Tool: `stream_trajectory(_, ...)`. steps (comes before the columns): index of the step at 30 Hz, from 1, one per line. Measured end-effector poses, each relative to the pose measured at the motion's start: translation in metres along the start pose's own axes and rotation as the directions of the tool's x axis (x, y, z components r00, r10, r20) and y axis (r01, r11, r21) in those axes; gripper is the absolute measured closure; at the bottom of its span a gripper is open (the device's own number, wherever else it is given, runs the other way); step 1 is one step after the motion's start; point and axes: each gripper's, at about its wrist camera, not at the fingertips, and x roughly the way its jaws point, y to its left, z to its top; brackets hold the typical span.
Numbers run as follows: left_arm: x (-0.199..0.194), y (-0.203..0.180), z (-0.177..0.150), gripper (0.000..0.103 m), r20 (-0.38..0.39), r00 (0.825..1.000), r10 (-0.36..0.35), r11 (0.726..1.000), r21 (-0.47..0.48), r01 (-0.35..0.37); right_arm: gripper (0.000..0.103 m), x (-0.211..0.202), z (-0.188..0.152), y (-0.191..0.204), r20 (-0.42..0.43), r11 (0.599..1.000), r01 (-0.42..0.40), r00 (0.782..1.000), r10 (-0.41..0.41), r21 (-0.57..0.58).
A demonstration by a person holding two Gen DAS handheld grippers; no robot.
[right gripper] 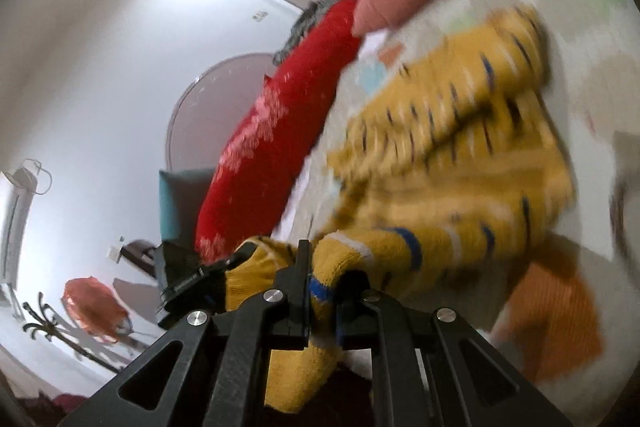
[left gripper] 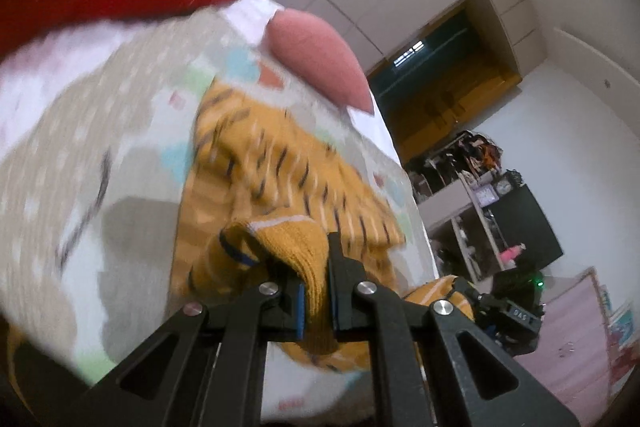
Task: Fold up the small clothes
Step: 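Lift the hem with both grippers and fold it over toward the collar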
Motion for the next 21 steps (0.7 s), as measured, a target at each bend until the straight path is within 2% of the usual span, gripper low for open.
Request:
stream_trajectory(4,0.068,0.004,0.066,0.095,-0.028,0.997,0.078,0.997,0.011,-0.078,0.092,0.039,0.072,-0.022,0.027,0.995,0.096,0.995,-0.097,0.018)
stream_trajectory(6,0.124,0.016,0.105,0.095,-0.072,0.982,0.172,0.985,0.023,-0.171,0.091,0.056,0.097,-0.042,0.029,0.987,0.155,0.987,-0.157,0.048)
stream_trajectory(8,0.168,0.031,0.131,0.094,-0.115,0.965,0.238,0.971,0.028,-0.236,0.091,0.077,0.123,-0.071,0.025,0.971,0.217,0.975,-0.221,0.104)
stream_trajectory(10,0.198,0.045,0.144,0.094,-0.150,0.954,0.261,0.965,0.011,-0.262,0.088,0.094,0.144,-0.108,0.008,0.947,0.255,0.965,-0.261,0.196)
stream_trajectory(12,0.212,0.060,0.152,0.092,-0.158,0.959,0.236,0.968,-0.046,-0.246,0.079,0.103,0.155,-0.135,0.004,0.927,0.255,0.964,-0.267,0.276)
stream_trajectory(13,0.214,0.065,0.152,0.089,-0.160,0.963,0.217,0.971,-0.068,-0.230,0.069,0.106,0.159,-0.145,0.008,0.918,0.242,0.966,-0.258,0.313)
stream_trajectory(14,0.216,0.072,0.155,0.082,-0.161,0.970,0.180,0.975,-0.100,-0.198,0.050,0.107,0.162,-0.152,0.014,0.913,0.233,0.968,-0.252,0.334)
stream_trajectory(16,0.214,0.079,0.158,0.070,-0.152,0.980,0.127,0.979,-0.138,-0.148,0.031,0.106,0.170,-0.165,0.056,0.901,0.203,0.969,-0.242,0.383)
stream_trajectory(17,0.213,0.082,0.160,0.062,-0.147,0.983,0.106,0.980,-0.151,-0.128,0.028,0.106,0.172,-0.169,0.073,0.898,0.190,0.969,-0.237,0.397)
stream_trajectory(18,0.211,0.085,0.161,0.059,-0.145,0.986,0.082,0.981,-0.165,-0.106,0.027,0.105,0.176,-0.173,0.091,0.893,0.172,0.969,-0.230,0.416)
stream_trajectory(21,0.205,0.091,0.166,0.054,-0.145,0.989,0.036,0.976,-0.210,-0.066,0.022,0.101,0.182,-0.176,0.119,0.883,0.158,0.965,-0.233,0.441)
